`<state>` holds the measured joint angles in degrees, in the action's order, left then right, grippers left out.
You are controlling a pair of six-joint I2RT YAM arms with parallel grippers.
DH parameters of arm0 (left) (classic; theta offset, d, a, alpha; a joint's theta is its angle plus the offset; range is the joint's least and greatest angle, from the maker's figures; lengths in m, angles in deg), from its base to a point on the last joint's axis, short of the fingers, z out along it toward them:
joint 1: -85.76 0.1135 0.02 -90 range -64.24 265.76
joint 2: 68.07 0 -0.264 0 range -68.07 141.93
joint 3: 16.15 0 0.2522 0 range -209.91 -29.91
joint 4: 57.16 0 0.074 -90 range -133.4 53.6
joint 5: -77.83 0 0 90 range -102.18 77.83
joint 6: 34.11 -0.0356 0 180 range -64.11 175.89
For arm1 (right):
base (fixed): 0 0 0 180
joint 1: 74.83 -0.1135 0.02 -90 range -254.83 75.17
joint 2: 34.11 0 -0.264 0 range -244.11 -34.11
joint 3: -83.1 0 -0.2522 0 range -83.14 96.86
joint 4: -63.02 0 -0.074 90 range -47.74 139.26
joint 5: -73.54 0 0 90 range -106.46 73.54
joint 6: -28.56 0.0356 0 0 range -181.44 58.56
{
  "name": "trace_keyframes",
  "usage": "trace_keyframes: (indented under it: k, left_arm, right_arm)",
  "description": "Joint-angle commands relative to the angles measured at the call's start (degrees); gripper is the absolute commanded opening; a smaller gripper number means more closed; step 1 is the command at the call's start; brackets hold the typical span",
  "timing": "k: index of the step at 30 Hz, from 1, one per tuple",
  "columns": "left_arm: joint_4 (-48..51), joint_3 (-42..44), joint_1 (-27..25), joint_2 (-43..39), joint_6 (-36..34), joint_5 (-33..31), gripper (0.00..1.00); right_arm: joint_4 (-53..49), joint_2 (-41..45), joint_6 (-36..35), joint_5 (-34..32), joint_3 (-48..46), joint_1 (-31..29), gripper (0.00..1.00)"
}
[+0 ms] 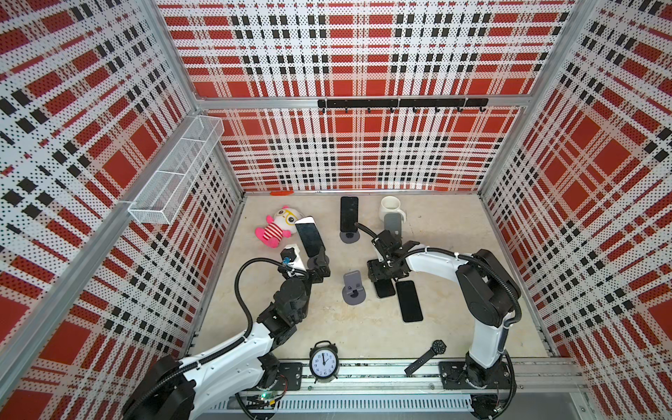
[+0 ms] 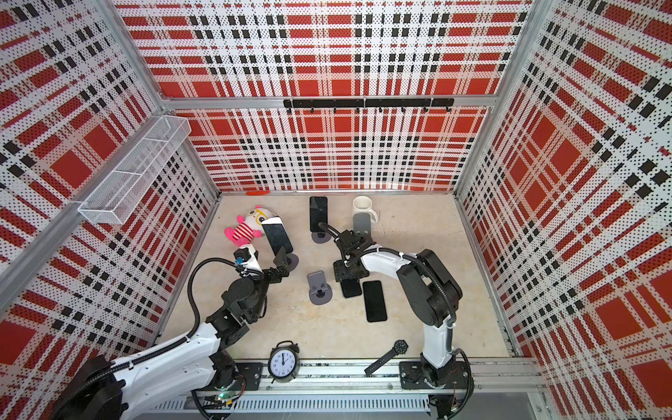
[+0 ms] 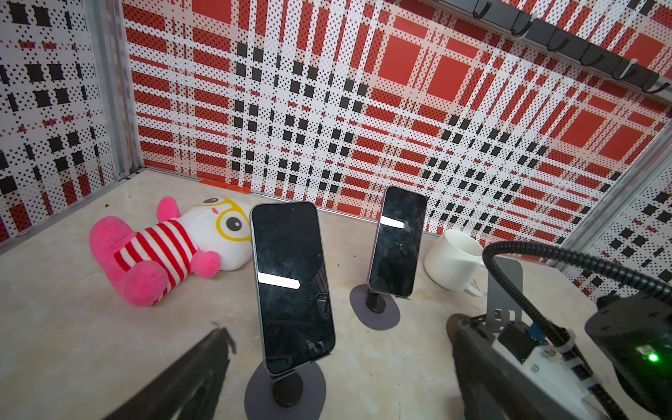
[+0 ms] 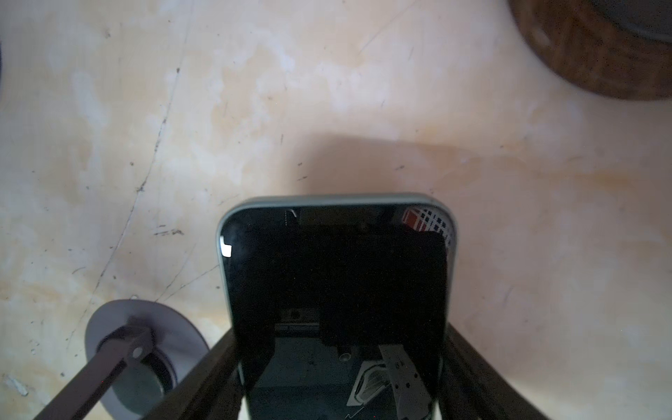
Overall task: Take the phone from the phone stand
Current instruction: 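Carry the phone toward the robot and lower it flat with right gripper, then open right gripper and raise it while left gripper moves to phone by plush toy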
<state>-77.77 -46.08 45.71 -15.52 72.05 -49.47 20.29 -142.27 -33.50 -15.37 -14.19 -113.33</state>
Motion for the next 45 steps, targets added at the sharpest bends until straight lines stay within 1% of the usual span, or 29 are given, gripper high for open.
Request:
trace_keyframes:
  k: [1, 8, 12, 14, 21, 26, 27, 38, 45]
  left_arm:
    - [-1.52, 0.43, 0.3, 0.16, -0.69, 0.4, 0.98]
    - [-1.63, 0.43, 0.33, 0.44, -0.34, 0.99, 0.98]
    - [-1.75, 0.43, 0.33, 0.53, -0.17, 0.99, 0.98]
    - [-1.75, 0.43, 0.33, 0.44, -0.17, 0.79, 0.98]
    - [-1.77, 1.13, 0.33, -1.35, 0.11, 0.62, 0.98]
    - [-1.99, 1.09, 0.33, -0.59, 0.36, 0.89, 0.98]
    - [-2.04, 0.96, 0.33, -0.36, 0.35, 1.0, 0.98]
    - [-2.1, 1.4, 0.33, -1.58, 0.0, 0.06, 0.98]
    - [-2.0, 1.29, 0.33, -1.56, -0.43, -0.14, 0.98]
  right_arm:
    - [1.11, -1.7, 0.78, -1.18, 1.26, -0.52, 0.76]
    - [-0.41, -4.75, 1.02, -1.31, 3.0, -0.85, 0.76]
    - [-2.93, -6.38, 1.97, -2.96, 4.44, -1.42, 0.75]
    - [-4.37, -7.01, 2.7, -4.24, 5.35, -1.65, 0.75]
    - [-9.45, -10.03, 3.17, -11.84, 9.78, -4.02, 0.76]
    - [-9.62, -11.46, 3.34, -10.36, 11.25, -4.23, 0.77]
    - [-9.62, -11.38, 5.11, -10.23, 11.46, -4.26, 0.77]
    - [-9.29, -11.64, 4.6, -10.68, 12.17, -4.27, 0.81]
    - [-8.91, -9.11, 4.17, -12.15, 12.92, -4.27, 0.81]
